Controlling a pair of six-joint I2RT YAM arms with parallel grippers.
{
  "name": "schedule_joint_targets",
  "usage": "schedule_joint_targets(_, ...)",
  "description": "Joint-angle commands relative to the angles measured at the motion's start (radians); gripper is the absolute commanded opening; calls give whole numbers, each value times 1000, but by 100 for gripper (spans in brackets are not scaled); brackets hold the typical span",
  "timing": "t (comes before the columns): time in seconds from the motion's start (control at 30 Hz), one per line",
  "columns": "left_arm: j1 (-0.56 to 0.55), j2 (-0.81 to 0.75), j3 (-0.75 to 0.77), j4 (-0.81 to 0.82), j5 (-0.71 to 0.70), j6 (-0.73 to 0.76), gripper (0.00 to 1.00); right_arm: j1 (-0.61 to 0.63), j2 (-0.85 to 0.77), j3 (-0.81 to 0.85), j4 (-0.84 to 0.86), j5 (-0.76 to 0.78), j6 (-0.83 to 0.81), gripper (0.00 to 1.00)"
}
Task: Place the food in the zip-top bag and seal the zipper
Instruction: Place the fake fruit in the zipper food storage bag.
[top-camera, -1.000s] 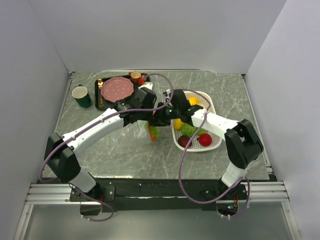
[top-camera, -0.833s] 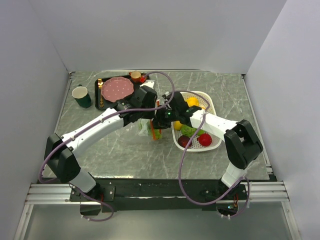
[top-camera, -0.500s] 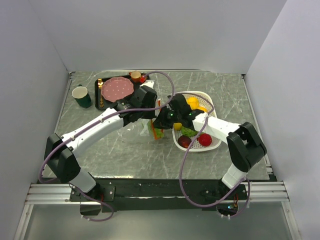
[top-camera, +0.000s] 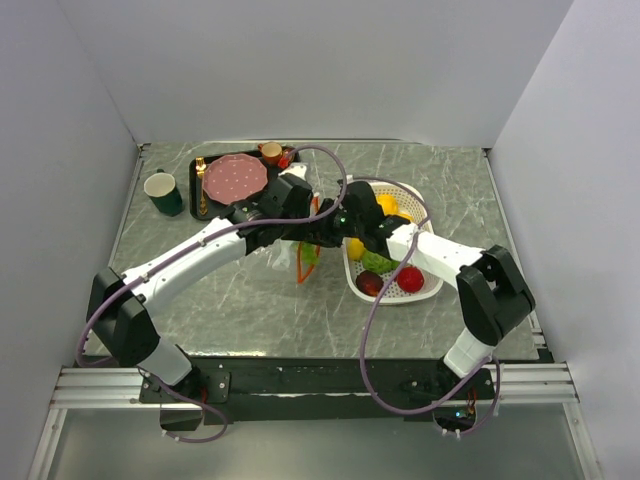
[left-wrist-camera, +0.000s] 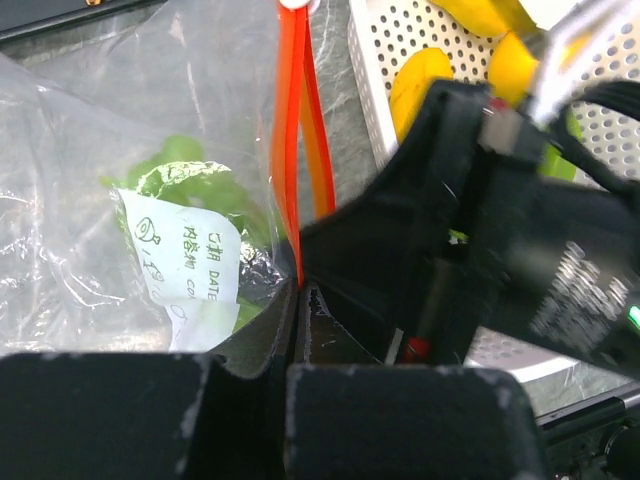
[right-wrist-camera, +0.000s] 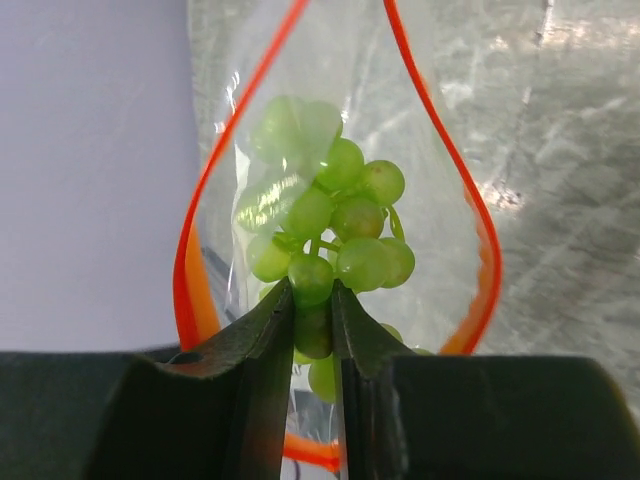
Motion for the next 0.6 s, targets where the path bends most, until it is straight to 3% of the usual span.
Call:
schedule_joint_targets(0.0,-2,-42,-10,30,28,-7,1,-14,66,34,157,-103,128,25)
schedule_joint_targets(0.13,-2,-33,-6,18,22,-5,1,-14,108,46,199,-113,140,35)
schedule_joint_targets(0.2,-2,-41,-7,10,9,-8,1,-14,90,55,134,-84,69,56)
schedule_joint_targets(0.23,-1,-44,-7,7,-1,-10,1,-11,76,57,110,-30,40,62)
schedule_joint_targets(0.37,-2,-53,-7,-18,-81,-22,1,-17,-27,20,18,84,-119,67)
schedule_joint_targets(0.57,-2,-13,11,-53,-110,-13,1,-15,-200,-55,-73,243,-215,68)
